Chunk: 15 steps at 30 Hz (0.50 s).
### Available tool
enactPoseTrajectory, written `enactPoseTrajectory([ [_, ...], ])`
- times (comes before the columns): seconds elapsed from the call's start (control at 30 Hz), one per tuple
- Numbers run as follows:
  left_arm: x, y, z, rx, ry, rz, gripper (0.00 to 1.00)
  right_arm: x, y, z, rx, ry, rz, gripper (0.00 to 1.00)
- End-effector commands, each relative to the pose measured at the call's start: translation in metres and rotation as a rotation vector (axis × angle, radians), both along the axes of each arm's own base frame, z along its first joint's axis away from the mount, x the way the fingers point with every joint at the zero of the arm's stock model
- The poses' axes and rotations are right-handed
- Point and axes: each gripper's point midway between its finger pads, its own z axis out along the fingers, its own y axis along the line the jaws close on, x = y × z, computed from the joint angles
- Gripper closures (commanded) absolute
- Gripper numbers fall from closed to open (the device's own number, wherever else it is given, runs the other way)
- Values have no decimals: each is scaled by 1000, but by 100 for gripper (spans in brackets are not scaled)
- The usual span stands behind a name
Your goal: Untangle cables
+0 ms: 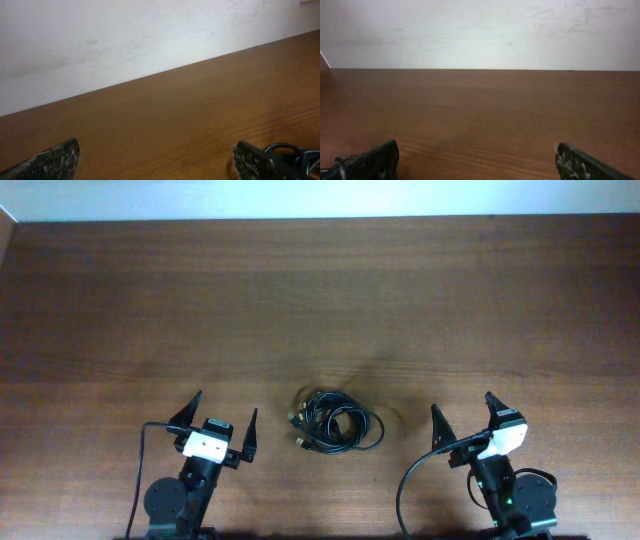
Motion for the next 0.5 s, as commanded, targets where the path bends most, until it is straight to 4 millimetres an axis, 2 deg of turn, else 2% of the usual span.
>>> enactPoseTrajectory([
  [0.0, 0, 2, -1, 15, -2, 9, 1, 0, -2, -1, 7, 2, -10, 1],
  [0.47, 0, 2, -1, 16, -2, 10, 1, 0, -2, -1, 7, 2, -10, 1],
])
